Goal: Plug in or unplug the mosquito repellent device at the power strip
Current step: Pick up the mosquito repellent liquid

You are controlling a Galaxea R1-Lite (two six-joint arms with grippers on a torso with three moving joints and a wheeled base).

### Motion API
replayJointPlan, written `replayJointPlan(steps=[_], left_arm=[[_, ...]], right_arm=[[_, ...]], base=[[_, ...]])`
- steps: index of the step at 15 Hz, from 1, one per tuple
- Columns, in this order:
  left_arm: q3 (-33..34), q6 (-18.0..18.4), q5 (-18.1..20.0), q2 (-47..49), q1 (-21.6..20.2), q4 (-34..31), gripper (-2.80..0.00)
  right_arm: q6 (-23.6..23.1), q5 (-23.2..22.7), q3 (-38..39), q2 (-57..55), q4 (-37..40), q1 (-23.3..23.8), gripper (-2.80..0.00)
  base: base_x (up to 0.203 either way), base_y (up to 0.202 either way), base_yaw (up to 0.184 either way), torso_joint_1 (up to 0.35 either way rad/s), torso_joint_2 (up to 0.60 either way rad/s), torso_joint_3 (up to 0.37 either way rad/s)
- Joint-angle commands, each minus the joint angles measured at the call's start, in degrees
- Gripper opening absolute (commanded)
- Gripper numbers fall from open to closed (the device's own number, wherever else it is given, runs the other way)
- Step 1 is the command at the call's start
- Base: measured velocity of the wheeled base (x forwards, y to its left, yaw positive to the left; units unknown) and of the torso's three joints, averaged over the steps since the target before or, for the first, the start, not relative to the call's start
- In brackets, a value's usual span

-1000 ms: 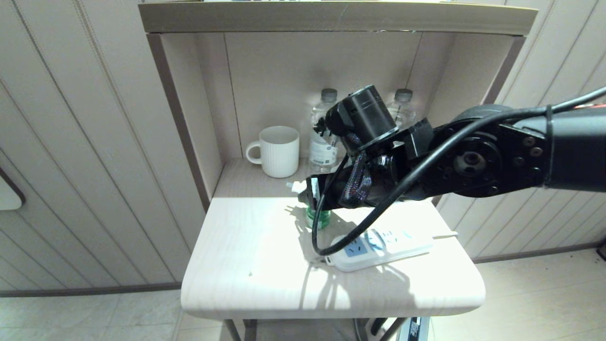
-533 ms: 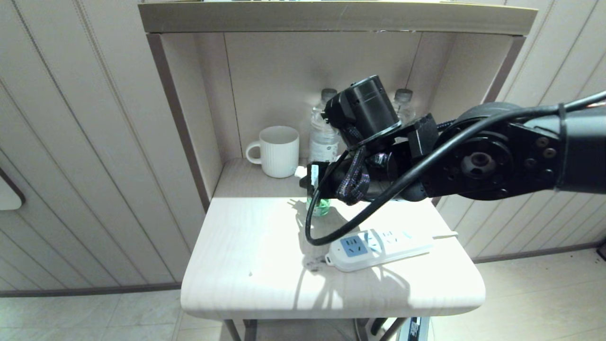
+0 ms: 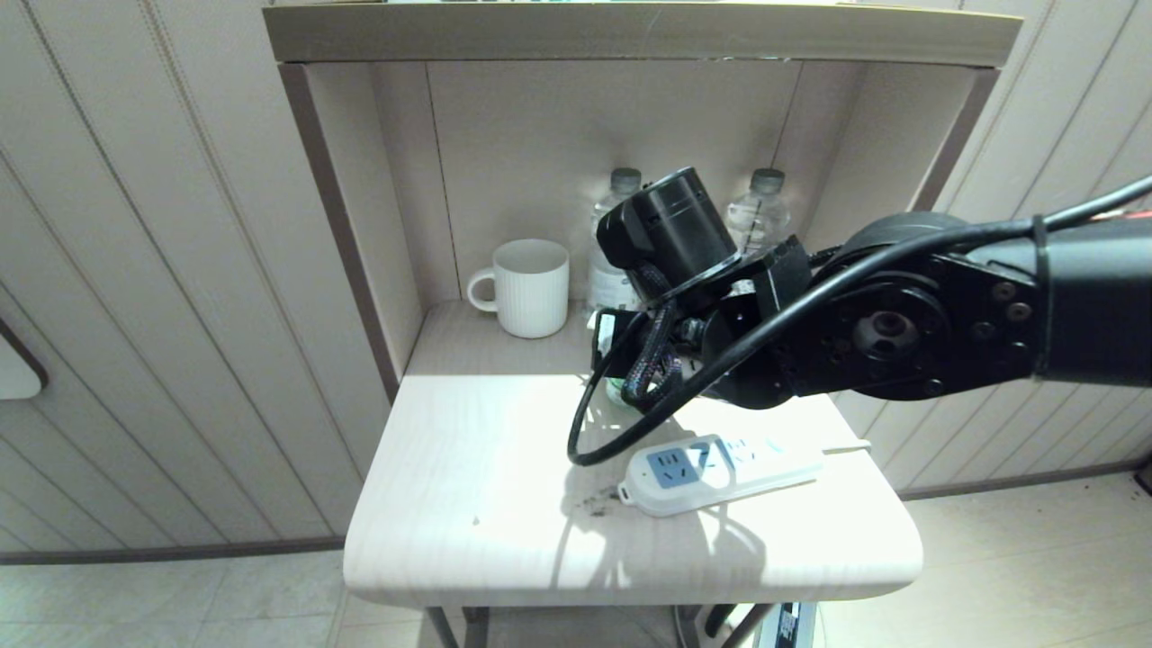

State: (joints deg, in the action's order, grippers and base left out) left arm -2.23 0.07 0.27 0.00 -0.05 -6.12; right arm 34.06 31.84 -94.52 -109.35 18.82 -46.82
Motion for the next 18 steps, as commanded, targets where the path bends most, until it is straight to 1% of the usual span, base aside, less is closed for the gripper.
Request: replayJointPlan(steps=[1, 3, 5, 7, 18], left_arm=[[-0.05, 0.01, 0.00, 0.09, 0.05, -0.03, -2.80], [-0.02, 0.01, 0.00, 0.09, -0.04, -0.03, -2.80], [0.03, 0.01, 0.00, 0.09, -0.04, -0.03, -2.80], [0.03, 0.01, 0.00, 0.09, 0.05, -0.03, -2.80], [-0.01, 0.01, 0.00, 0.09, -0.04, -0.03, -2.80]], right_arm=[[0.31, 0.41, 0.13, -0.34, 0.16, 0.15, -2.80], [1.80, 2.34, -0.14, -0.41, 3.23, 0.33, -2.80], [3.85, 2.61, -0.59, -0.43, 3.15, 0.61, -2.80], [4.54, 2.58, -0.64, -0.60, 3.15, 0.95, -2.80], [5.58, 2.08, -1.94, -2.27, 3.03, 0.95, -2.80]], base=[[0.000, 0.000, 0.000, 0.000, 0.00, 0.000], [0.000, 0.000, 0.000, 0.000, 0.00, 0.000], [0.000, 0.000, 0.000, 0.000, 0.00, 0.000], [0.000, 0.000, 0.000, 0.000, 0.00, 0.000], [0.000, 0.000, 0.000, 0.000, 0.00, 0.000]])
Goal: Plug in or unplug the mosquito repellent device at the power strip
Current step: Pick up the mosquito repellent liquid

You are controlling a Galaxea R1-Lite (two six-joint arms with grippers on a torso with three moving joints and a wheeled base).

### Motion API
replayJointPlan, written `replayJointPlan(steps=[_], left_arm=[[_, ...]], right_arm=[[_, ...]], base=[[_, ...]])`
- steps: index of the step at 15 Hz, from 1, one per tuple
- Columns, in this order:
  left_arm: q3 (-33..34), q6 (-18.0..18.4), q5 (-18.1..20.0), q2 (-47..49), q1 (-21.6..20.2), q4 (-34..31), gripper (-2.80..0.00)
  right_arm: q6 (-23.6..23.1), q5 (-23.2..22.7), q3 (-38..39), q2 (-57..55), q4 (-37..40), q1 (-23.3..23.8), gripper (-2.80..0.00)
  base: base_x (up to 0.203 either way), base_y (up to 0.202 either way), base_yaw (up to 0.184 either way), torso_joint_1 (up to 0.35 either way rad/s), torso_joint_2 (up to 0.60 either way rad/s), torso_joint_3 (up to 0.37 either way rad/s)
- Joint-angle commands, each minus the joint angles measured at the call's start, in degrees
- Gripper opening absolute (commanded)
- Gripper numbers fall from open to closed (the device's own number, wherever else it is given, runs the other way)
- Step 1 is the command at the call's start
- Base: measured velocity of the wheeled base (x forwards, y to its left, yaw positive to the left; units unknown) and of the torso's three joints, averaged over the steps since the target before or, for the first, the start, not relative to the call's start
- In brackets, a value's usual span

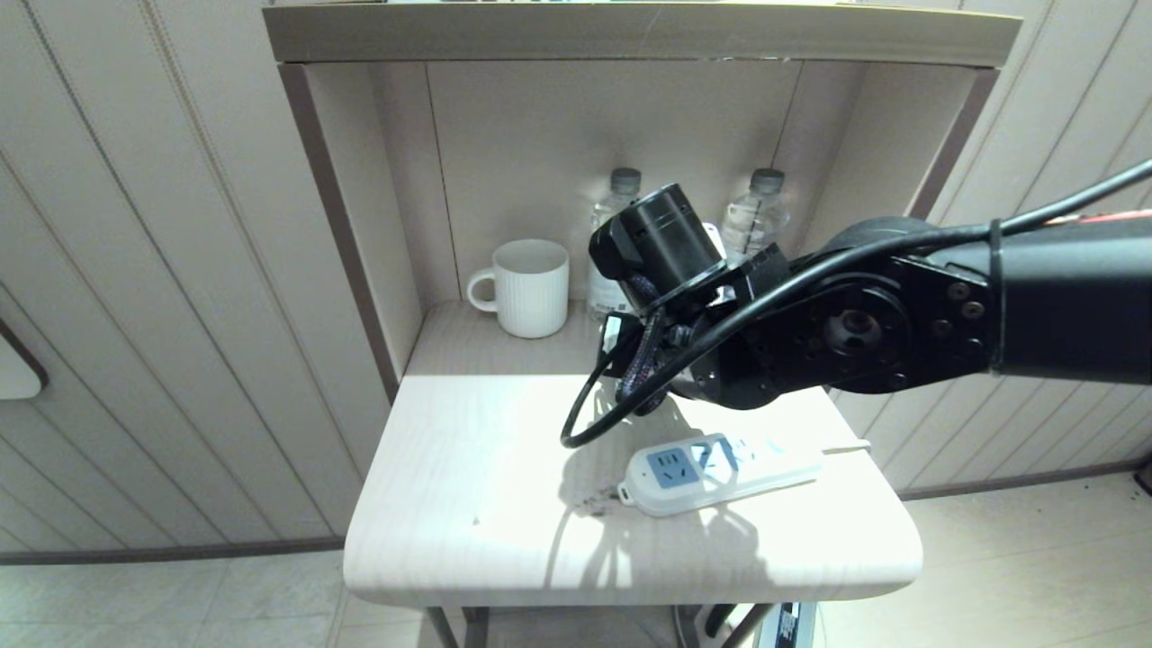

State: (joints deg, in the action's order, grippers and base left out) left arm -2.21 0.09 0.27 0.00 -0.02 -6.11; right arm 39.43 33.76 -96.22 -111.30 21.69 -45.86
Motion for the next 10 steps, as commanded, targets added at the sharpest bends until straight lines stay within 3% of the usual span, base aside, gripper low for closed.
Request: replayJointPlan(steps=[1, 3, 4, 10], left_arm=[[0.01, 0.00, 0.00, 0.09, -0.02, -0.04, -2.80], [0.01, 0.00, 0.00, 0.09, -0.06, -0.04, -2.80], [0.01, 0.00, 0.00, 0.09, 0.00, -0.04, -2.80], [0.00, 0.00, 0.00, 0.09, -0.06, -0.04, -2.80]], right_arm=[[0.21, 0.17, -0.46, -0.32, 0.20, -0.02, -2.80], [0.13, 0.26, -0.46, -0.32, 0.20, -0.02, -2.80], [0.12, 0.26, -0.38, -0.49, 0.20, -0.02, 0.00], [0.19, 0.24, 0.16, -0.22, 0.20, -0.11, 0.00]], base=[[0.000, 0.000, 0.000, 0.000, 0.00, 0.000], [0.000, 0.000, 0.000, 0.000, 0.00, 0.000], [0.000, 0.000, 0.000, 0.000, 0.00, 0.000], [0.000, 0.000, 0.000, 0.000, 0.00, 0.000]])
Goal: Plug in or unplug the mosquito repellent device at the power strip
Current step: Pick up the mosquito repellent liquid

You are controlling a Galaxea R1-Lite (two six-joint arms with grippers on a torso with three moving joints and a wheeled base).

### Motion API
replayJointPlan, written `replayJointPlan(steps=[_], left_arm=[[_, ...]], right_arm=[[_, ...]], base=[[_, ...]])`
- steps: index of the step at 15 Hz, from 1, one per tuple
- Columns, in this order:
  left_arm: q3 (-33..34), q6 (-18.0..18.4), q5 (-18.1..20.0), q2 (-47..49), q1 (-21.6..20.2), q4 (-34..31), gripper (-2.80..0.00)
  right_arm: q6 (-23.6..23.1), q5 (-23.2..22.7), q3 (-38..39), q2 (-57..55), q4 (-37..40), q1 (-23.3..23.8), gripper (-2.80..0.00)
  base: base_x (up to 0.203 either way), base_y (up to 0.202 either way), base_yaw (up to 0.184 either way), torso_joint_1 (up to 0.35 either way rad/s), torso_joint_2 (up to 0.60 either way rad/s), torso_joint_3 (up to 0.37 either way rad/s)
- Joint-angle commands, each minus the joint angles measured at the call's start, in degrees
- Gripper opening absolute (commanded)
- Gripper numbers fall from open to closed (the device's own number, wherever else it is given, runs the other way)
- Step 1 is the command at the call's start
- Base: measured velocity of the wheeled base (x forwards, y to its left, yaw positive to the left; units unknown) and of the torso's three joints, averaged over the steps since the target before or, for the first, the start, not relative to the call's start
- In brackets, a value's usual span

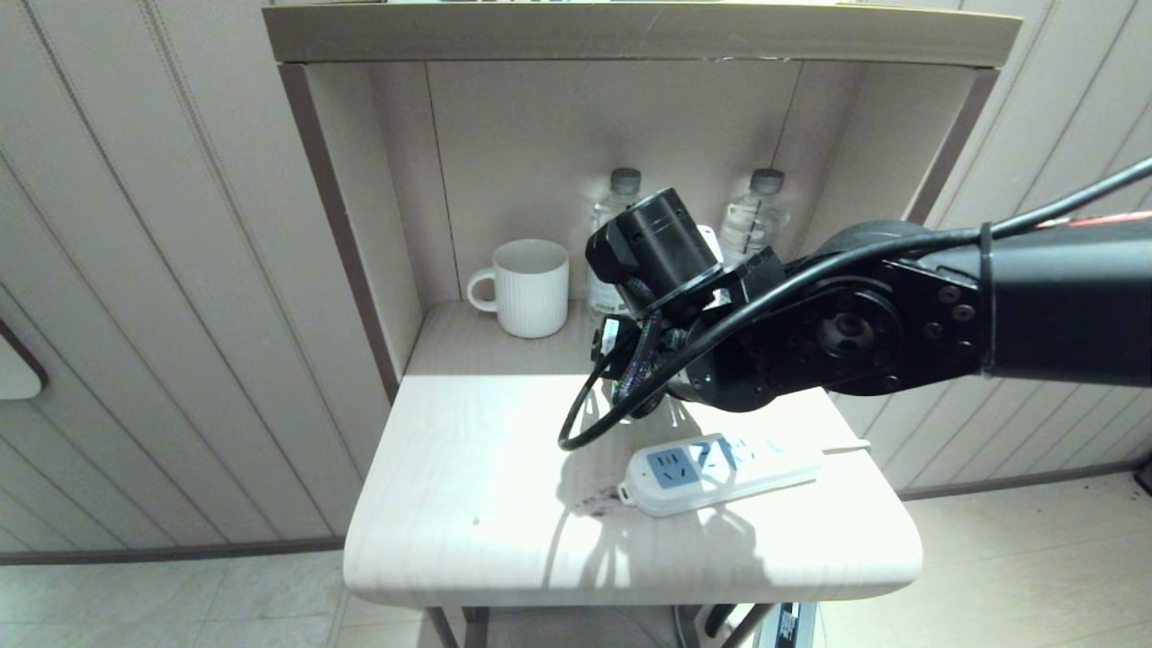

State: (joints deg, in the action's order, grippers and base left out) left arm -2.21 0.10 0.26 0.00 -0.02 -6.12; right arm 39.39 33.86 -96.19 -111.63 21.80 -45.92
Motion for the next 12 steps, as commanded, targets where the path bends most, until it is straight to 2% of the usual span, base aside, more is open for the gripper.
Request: replayJointPlan(steps=[1, 3, 7, 10, 12], left_arm=[[-0.02, -0.01, 0.01, 0.09, -0.06, -0.03, -2.80], [-0.06, -0.01, 0.01, 0.09, -0.02, -0.03, -2.80], [0.01, -0.01, 0.01, 0.09, -0.06, -0.03, -2.80], [0.01, -0.01, 0.01, 0.09, -0.06, -0.03, -2.80], [0.01, -0.01, 0.01, 0.09, -0.06, -0.03, -2.80]], right_arm=[[0.10, 0.03, 0.33, 0.40, 0.09, -0.04, 0.00], [-1.34, -0.16, 1.34, 1.50, 0.15, -0.24, 0.00], [-11.54, -3.15, 9.36, 8.31, -3.73, -0.28, 0.00], [-20.81, -5.53, 22.68, 12.45, -19.54, 0.42, 0.00], [-27.20, -7.17, 32.89, 13.57, -38.51, 2.50, 0.00]], base=[[0.000, 0.000, 0.000, 0.000, 0.00, 0.000], [0.000, 0.000, 0.000, 0.000, 0.00, 0.000], [0.000, 0.000, 0.000, 0.000, 0.00, 0.000], [0.000, 0.000, 0.000, 0.000, 0.00, 0.000], [0.000, 0.000, 0.000, 0.000, 0.00, 0.000]])
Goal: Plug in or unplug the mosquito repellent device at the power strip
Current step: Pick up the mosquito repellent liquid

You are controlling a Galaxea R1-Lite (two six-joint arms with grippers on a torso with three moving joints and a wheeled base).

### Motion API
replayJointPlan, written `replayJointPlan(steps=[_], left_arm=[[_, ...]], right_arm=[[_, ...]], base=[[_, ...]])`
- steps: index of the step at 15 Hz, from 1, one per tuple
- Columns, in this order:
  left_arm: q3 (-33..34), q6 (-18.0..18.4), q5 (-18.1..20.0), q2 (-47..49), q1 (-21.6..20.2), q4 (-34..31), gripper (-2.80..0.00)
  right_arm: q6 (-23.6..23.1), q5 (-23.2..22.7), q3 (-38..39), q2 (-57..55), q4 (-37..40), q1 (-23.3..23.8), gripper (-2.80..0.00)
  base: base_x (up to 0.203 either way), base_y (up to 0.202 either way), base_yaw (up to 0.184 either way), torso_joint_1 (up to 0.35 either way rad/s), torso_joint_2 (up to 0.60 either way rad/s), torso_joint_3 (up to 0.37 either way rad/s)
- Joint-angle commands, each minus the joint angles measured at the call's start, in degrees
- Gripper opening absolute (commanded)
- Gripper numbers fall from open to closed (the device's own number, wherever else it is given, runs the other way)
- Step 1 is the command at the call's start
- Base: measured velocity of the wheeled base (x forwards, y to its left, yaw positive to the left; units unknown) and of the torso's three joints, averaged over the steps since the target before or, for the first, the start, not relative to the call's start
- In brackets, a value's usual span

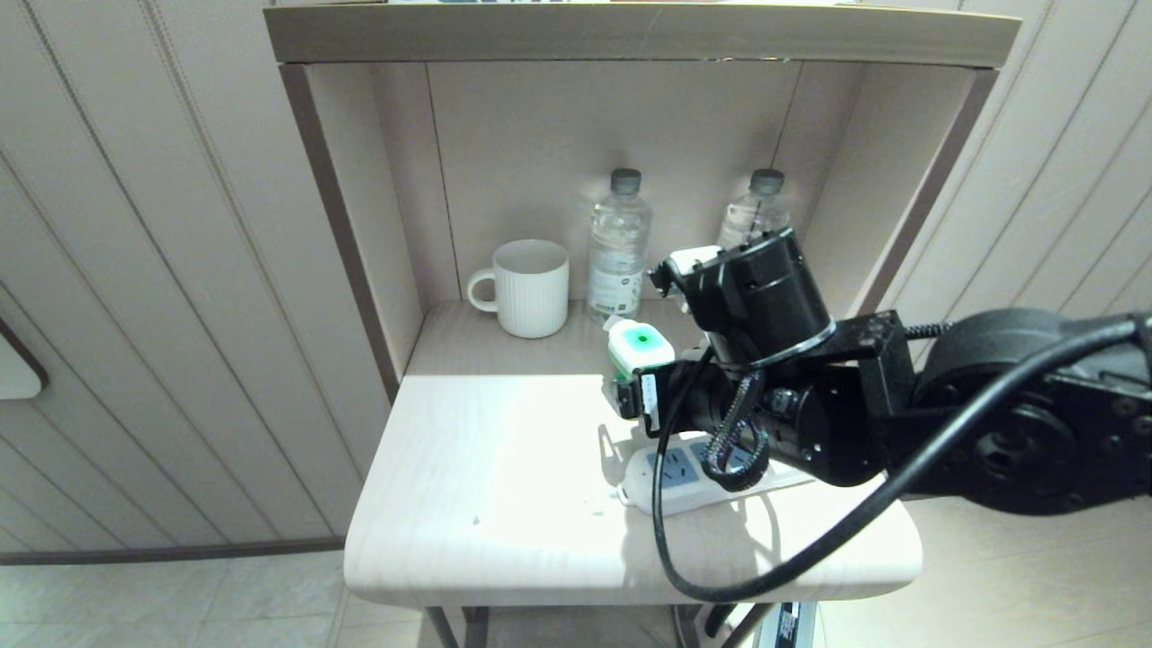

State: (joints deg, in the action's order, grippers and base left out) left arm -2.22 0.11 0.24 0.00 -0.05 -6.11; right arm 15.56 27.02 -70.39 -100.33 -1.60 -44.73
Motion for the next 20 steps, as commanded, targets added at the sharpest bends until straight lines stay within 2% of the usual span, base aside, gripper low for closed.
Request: replayJointPlan(steps=[1, 3, 5, 10, 17, 20], left_arm=[[0.03, -0.02, 0.02, 0.09, -0.02, -0.04, -2.80], [0.03, -0.02, 0.02, 0.09, -0.03, -0.04, -2.80], [0.01, -0.02, 0.02, 0.09, -0.02, -0.04, -2.80], [0.03, -0.02, 0.02, 0.09, 0.04, -0.04, -2.80], [0.03, -0.02, 0.02, 0.09, 0.01, -0.04, -2.80], [-0.06, -0.02, 0.02, 0.09, -0.01, -0.04, -2.80]], right_arm=[[-5.84, -0.92, 10.81, 2.38, -24.54, 2.14, 0.00], [-10.16, -2.11, 16.80, 1.22, -40.21, 3.73, 0.00], [-12.81, -2.67, 18.92, -0.25, -47.63, 4.60, 0.00], [-12.67, -5.24, 17.75, -3.53, -47.97, 3.88, 0.00], [-12.59, -5.49, 16.82, -6.77, -48.17, 3.60, 0.00], [-12.95, -5.87, 16.24, -9.30, -53.28, 3.69, 0.00]], base=[[0.000, 0.000, 0.000, 0.000, 0.00, 0.000], [0.000, 0.000, 0.000, 0.000, 0.00, 0.000], [0.000, 0.000, 0.000, 0.000, 0.00, 0.000], [0.000, 0.000, 0.000, 0.000, 0.00, 0.000], [0.000, 0.000, 0.000, 0.000, 0.00, 0.000], [0.000, 0.000, 0.000, 0.000, 0.00, 0.000]])
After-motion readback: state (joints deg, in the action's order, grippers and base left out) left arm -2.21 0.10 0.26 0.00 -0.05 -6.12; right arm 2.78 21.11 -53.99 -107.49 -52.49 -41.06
